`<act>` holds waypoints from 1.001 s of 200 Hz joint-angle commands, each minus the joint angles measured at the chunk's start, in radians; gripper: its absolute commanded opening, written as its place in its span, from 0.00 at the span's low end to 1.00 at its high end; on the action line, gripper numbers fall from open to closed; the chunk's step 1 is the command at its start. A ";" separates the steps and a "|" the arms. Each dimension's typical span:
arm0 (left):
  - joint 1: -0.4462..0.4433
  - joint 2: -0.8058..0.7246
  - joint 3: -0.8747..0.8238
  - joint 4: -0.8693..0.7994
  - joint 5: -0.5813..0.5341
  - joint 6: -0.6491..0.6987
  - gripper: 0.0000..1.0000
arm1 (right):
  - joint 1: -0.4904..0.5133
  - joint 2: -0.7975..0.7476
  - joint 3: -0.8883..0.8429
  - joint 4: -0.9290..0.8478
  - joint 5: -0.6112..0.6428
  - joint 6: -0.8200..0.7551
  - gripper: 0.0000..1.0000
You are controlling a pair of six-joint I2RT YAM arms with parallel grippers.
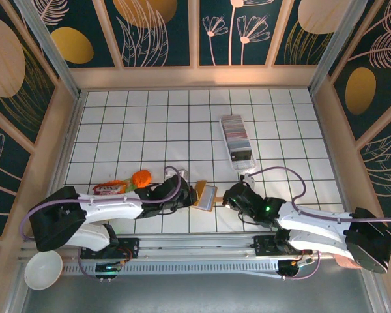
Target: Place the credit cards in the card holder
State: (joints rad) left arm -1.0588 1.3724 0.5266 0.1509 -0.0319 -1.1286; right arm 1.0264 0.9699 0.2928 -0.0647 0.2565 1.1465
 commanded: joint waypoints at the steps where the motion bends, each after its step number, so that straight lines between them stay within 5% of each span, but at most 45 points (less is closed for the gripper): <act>1: 0.005 0.031 -0.029 -0.063 -0.030 -0.022 0.00 | -0.008 0.011 0.031 -0.005 0.015 -0.025 0.00; 112: -0.016 0.189 0.061 0.002 0.116 0.029 0.00 | -0.009 0.056 0.061 0.053 -0.036 -0.060 0.00; 200: -0.017 0.261 0.096 -0.096 0.088 0.061 0.00 | -0.018 0.166 0.119 0.152 -0.054 -0.063 0.00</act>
State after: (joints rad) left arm -1.0683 1.5784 0.6361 0.1505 0.0517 -1.0893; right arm 1.0168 1.0924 0.3626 0.0353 0.2028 1.0977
